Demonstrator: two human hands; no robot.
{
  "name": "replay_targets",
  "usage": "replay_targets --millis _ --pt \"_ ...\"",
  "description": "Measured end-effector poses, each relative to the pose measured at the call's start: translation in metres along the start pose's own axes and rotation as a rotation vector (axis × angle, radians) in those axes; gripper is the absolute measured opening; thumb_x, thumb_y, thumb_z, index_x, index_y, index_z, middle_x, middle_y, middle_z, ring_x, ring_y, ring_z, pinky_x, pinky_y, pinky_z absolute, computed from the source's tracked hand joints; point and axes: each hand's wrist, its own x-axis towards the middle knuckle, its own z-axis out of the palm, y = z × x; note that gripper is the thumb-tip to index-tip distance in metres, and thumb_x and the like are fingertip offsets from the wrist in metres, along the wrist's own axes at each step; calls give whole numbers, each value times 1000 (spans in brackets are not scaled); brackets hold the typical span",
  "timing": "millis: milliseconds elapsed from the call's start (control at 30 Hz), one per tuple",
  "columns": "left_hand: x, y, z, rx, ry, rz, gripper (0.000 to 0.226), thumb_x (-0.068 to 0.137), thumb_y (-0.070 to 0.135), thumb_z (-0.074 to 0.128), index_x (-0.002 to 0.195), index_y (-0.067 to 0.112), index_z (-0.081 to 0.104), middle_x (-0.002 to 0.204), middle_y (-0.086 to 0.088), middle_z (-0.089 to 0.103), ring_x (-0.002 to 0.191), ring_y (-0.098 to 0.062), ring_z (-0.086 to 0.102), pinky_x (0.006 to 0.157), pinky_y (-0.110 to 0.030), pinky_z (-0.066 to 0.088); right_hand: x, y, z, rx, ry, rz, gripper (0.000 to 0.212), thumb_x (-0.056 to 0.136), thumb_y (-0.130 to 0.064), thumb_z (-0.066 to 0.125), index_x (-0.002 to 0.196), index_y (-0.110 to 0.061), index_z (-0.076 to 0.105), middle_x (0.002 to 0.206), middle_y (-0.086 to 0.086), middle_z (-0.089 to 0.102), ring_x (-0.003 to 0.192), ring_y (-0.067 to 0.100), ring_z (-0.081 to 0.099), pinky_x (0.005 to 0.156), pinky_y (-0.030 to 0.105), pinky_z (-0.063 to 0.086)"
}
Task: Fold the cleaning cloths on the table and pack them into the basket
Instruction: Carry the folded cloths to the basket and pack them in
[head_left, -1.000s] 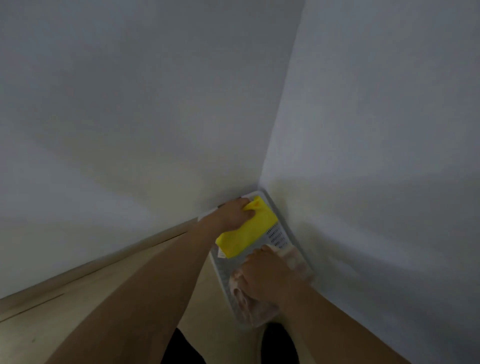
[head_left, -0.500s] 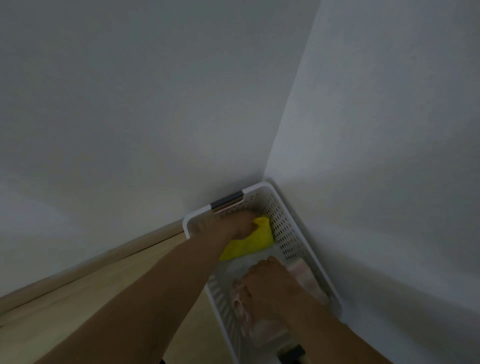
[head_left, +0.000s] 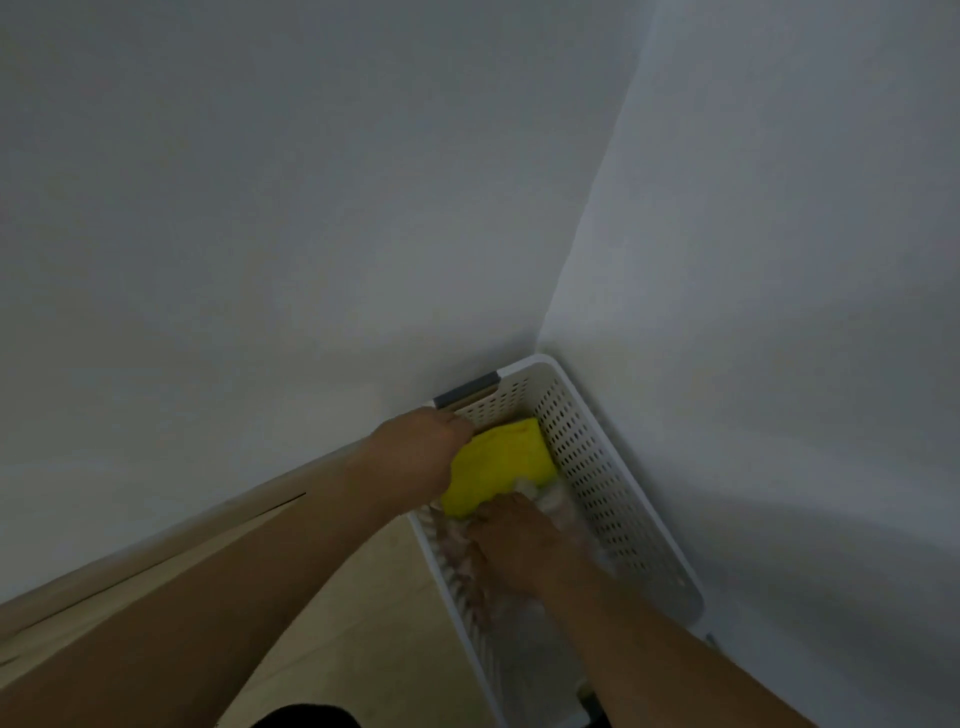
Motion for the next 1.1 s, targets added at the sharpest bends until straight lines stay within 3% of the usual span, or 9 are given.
replay_targets --millis 100,167,233,367,500,633,767,833,1100 --pt "-26 -10 -10 18 123 129 34 62 14 34 69 10 66 67 -7 63 57 -24 63 39 -21 44 3 0 14 -50 122 86 52 79 -44 50 121 -16 61 121 13 59 115 37 54 109 52 31" --pt "-36 -13 2 27 125 154 37 61 14 31 70 10 66 68 -7 62 59 -24 62 41 -23 48 0 -3 22 20 209 292 55 69 -48 46 109 -17 67 111 12 65 101 36 64 97 55 45" --pt "-39 -12 13 24 96 136 34 63 13 32 72 11 65 71 -8 61 64 -27 61 50 -30 51 -8 -12 21 124 256 447 53 69 -39 63 116 -14 64 120 15 62 105 38 62 87 56 50" --pt "-42 2 27 55 101 65 30 64 18 35 71 13 63 68 -6 60 64 -28 59 61 -33 52 -12 -11 37 309 111 613 67 93 -42 45 148 -15 19 152 11 22 137 31 28 106 44 36" --pt "-48 15 31 88 173 -8 24 68 23 39 68 11 60 67 -9 60 61 -28 58 61 -32 49 -13 -10 37 280 76 593 64 95 -37 42 150 -14 16 154 11 20 140 30 25 110 44 31" --pt "-67 35 3 81 71 -165 20 75 20 53 91 12 63 90 -7 66 80 -28 61 69 -34 50 -51 -19 -18 175 166 515 58 92 -41 46 142 -16 32 146 10 36 132 29 37 110 42 30" --pt "-112 88 -100 22 -133 -280 42 93 34 41 128 12 48 124 -7 53 112 -30 52 83 -38 45 -146 -53 -128 29 281 347 42 92 -39 45 129 -19 45 132 3 51 123 25 46 107 38 30" --pt "-134 118 -158 -2 -119 -305 42 97 33 32 131 13 44 129 -7 50 117 -28 49 86 -38 45 -199 -76 -178 42 309 291 40 90 -36 47 126 -17 48 129 4 53 120 24 47 104 36 33" --pt "-256 249 -422 -112 -80 -444 38 98 29 39 131 12 45 131 -9 49 118 -29 48 92 -42 45 -451 -210 -350 111 262 220 39 89 -32 48 124 -14 49 125 5 55 116 24 49 101 34 35"
